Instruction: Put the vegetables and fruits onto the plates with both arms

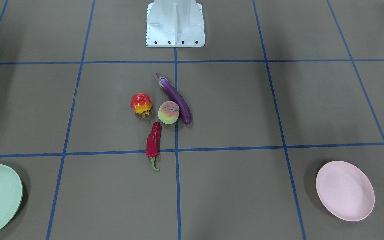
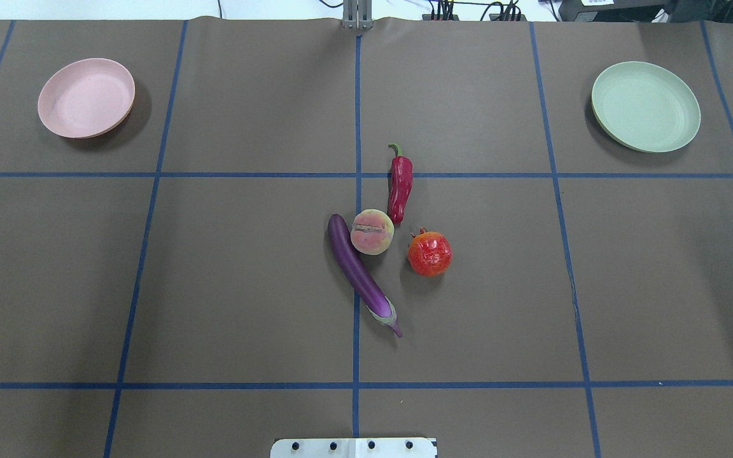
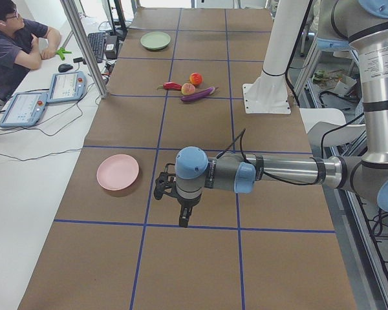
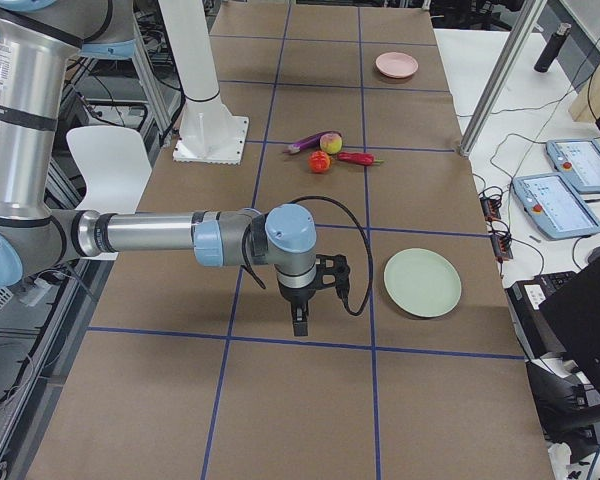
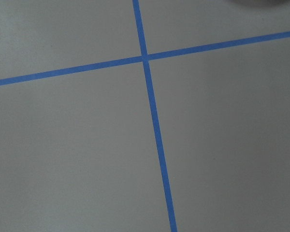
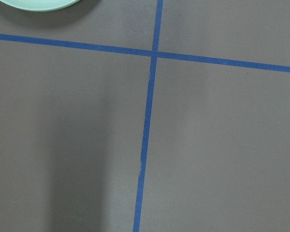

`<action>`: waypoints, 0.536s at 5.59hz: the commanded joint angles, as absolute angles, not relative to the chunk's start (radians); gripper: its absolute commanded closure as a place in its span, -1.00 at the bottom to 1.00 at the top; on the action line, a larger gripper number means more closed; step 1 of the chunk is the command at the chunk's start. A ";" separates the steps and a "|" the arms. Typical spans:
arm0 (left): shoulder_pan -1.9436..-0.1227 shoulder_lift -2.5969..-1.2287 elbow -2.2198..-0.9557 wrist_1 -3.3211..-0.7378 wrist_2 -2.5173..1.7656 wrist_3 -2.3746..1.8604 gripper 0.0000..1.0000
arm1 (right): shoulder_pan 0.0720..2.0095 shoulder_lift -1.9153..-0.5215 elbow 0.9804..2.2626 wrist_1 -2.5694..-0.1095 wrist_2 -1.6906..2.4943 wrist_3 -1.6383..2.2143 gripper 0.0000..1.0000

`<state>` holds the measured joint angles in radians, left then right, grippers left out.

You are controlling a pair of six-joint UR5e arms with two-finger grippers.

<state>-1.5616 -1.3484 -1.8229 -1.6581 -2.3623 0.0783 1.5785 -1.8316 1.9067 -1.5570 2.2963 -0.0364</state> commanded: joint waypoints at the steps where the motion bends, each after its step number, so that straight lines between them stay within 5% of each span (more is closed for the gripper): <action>1: -1.562 -1.347 -1.824 -1.661 -2.355 0.089 -1.00 | 1.578 -1.832 1.907 -1.557 2.296 -0.037 -1.00; 3: -1.562 -1.350 -1.838 -1.669 -2.359 0.089 -1.00 | 1.578 -1.822 1.911 -1.555 2.301 -0.034 -1.00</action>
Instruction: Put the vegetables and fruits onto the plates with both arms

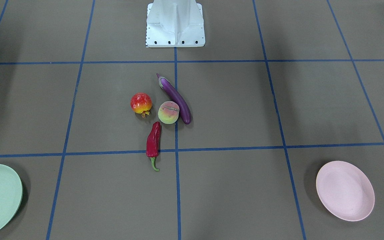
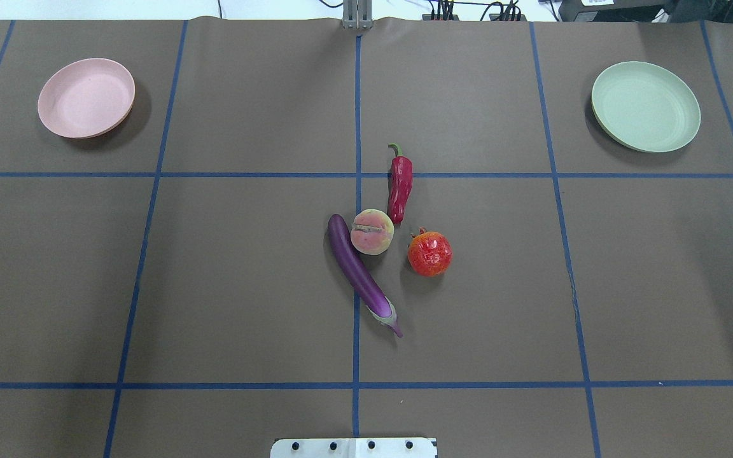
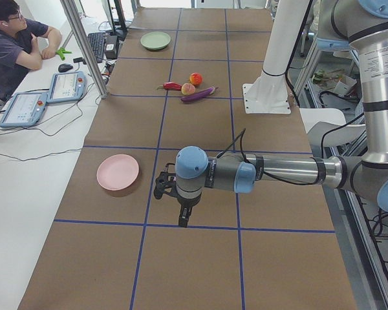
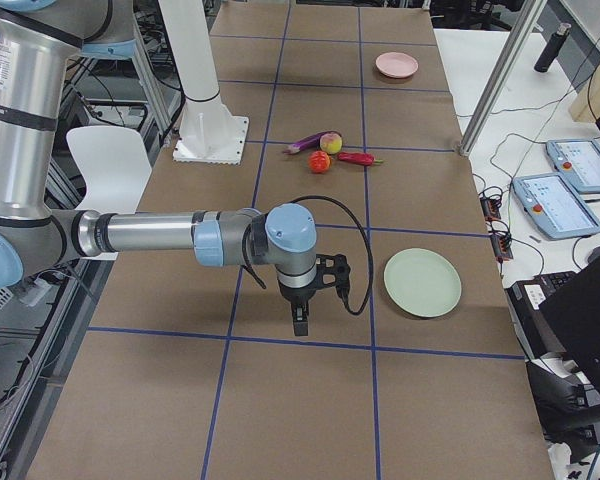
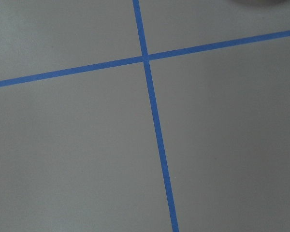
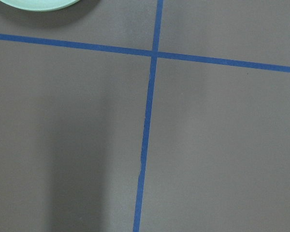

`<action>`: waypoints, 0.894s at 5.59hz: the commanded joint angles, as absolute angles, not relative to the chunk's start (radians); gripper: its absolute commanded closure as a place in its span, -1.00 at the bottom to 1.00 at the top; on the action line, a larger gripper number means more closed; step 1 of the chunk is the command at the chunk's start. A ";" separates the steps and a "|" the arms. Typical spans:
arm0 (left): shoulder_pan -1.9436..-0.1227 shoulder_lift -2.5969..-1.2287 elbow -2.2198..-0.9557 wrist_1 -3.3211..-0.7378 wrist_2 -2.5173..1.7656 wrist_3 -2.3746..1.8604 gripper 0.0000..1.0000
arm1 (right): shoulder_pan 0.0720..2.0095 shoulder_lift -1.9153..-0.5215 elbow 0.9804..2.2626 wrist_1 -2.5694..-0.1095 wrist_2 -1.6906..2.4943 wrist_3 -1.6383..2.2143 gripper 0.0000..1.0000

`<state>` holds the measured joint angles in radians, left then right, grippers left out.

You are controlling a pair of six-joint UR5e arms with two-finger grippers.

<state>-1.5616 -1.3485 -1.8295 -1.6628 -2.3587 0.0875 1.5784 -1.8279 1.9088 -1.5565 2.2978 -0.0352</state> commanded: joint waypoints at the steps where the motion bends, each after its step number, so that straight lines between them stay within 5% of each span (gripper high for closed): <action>1: -1.562 -1.359 -1.838 -1.669 -2.358 0.089 -1.00 | 1.559 -1.795 1.913 -1.557 2.310 -0.009 -1.00; 5: -1.562 -1.361 -1.838 -1.669 -2.365 0.089 -1.00 | 1.314 -1.764 1.930 -1.245 2.344 0.530 -1.00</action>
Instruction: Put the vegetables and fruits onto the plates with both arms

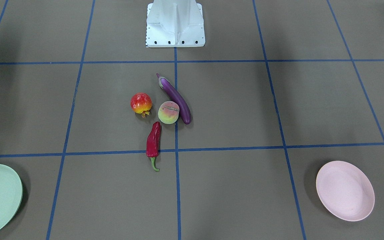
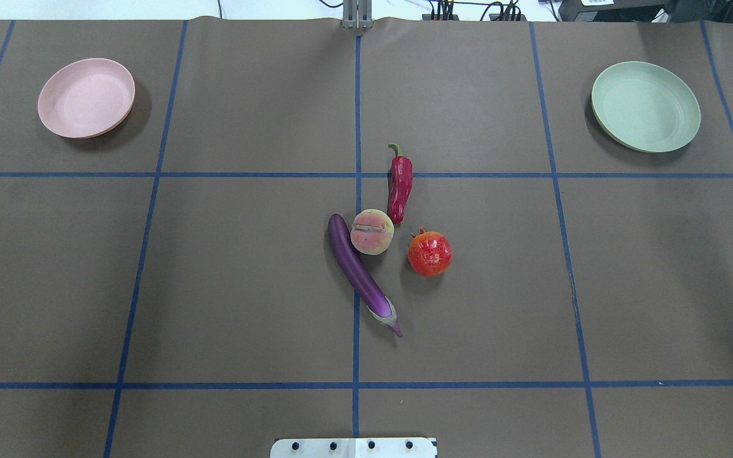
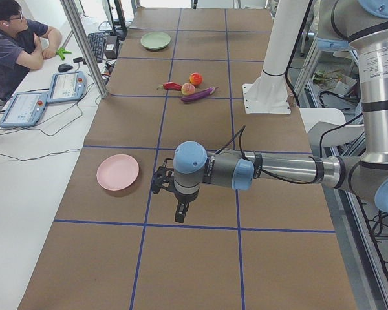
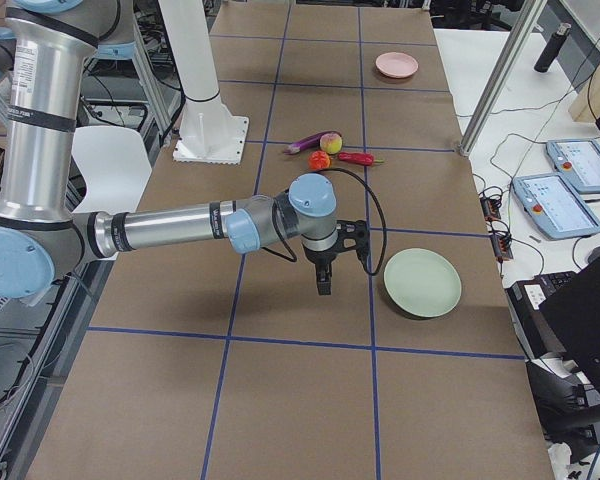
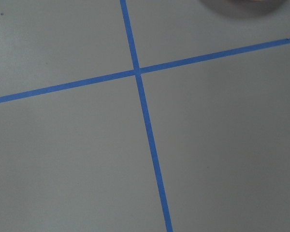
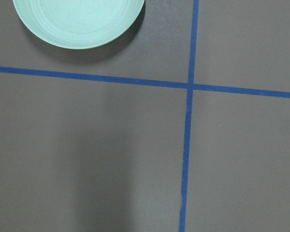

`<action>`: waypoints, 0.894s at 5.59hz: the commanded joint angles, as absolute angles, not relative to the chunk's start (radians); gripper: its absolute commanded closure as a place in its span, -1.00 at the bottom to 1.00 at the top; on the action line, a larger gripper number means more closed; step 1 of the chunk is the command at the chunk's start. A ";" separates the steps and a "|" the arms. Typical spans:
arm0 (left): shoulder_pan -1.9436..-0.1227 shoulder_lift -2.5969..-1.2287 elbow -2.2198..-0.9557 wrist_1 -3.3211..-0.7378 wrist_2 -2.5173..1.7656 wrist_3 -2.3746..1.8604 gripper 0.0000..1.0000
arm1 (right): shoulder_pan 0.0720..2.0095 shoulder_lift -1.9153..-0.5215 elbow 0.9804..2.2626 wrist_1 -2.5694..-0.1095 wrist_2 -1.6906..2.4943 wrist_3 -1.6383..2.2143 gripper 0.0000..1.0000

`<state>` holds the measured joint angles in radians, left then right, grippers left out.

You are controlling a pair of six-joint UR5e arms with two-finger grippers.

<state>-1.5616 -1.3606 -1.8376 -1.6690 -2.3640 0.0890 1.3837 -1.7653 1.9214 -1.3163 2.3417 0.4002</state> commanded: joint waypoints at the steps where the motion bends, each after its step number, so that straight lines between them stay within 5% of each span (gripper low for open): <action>1: -1.562 -1.359 -1.838 -1.669 -2.367 0.089 -1.00 | 1.243 -1.763 1.986 -1.241 2.336 0.645 -1.00; 5: -1.559 -1.410 -1.836 -1.697 -2.368 0.081 -1.00 | 0.955 -1.657 2.108 -1.244 2.218 1.074 -1.00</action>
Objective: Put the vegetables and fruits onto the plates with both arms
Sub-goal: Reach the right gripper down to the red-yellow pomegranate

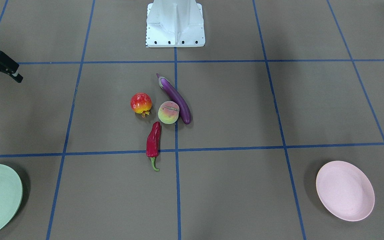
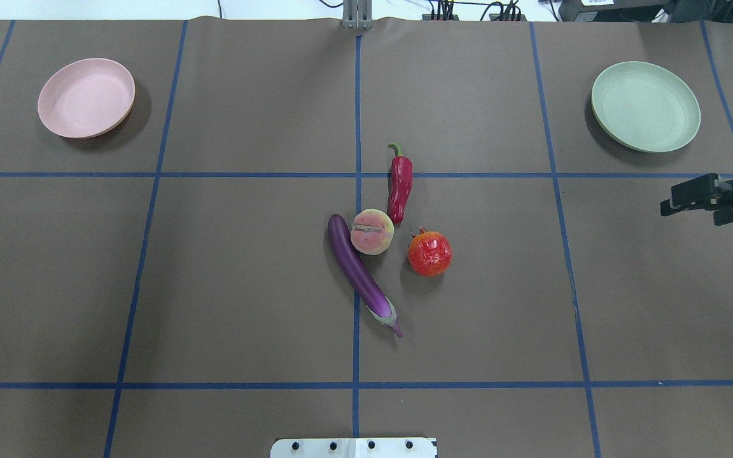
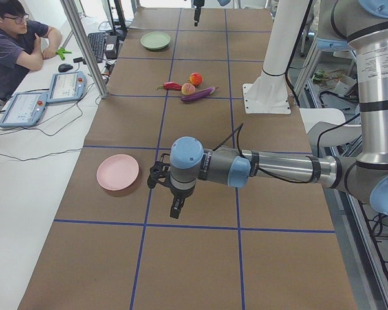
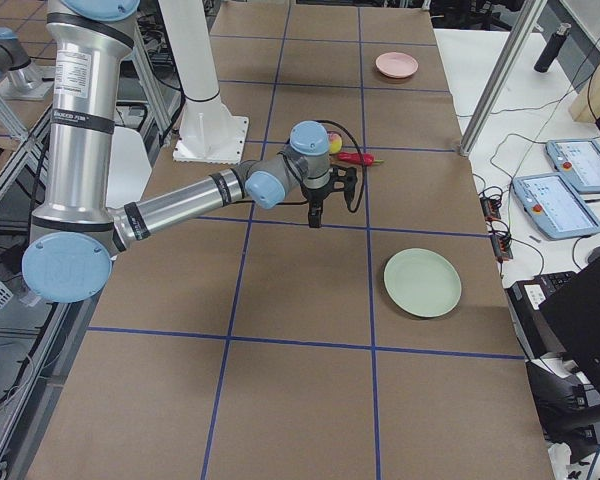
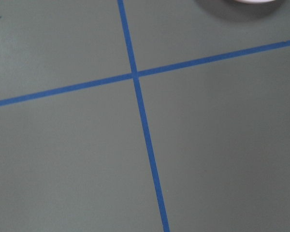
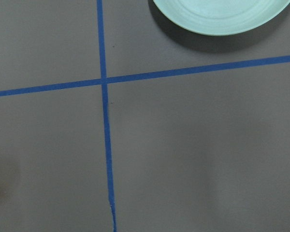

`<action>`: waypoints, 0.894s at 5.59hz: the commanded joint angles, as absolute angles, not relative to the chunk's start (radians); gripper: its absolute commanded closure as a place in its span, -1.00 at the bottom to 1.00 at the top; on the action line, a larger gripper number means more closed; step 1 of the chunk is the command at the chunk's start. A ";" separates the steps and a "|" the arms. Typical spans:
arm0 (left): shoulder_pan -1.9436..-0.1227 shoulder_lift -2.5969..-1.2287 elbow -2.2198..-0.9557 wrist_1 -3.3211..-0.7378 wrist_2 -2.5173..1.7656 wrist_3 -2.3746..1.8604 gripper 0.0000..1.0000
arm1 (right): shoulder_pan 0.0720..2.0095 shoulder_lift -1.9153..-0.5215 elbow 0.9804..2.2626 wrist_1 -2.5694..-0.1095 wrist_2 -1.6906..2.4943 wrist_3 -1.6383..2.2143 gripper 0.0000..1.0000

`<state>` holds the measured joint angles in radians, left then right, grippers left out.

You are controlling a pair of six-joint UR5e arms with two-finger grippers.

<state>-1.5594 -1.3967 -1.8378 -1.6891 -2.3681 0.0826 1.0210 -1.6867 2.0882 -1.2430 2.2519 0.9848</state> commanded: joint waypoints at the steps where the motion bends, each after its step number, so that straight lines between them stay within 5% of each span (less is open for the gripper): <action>1: -1.559 -1.411 -1.835 -1.697 -2.368 0.081 -1.00 | 0.842 -1.622 2.120 -1.247 2.112 1.194 -1.00; 3: -1.557 -1.411 -1.827 -1.697 -2.370 0.081 -1.00 | 0.648 -1.399 2.094 -1.472 1.917 1.313 -1.00; 5: -1.557 -1.413 -1.821 -1.694 -2.368 0.083 -1.00 | 0.522 -1.090 1.874 -1.568 1.806 1.429 -1.00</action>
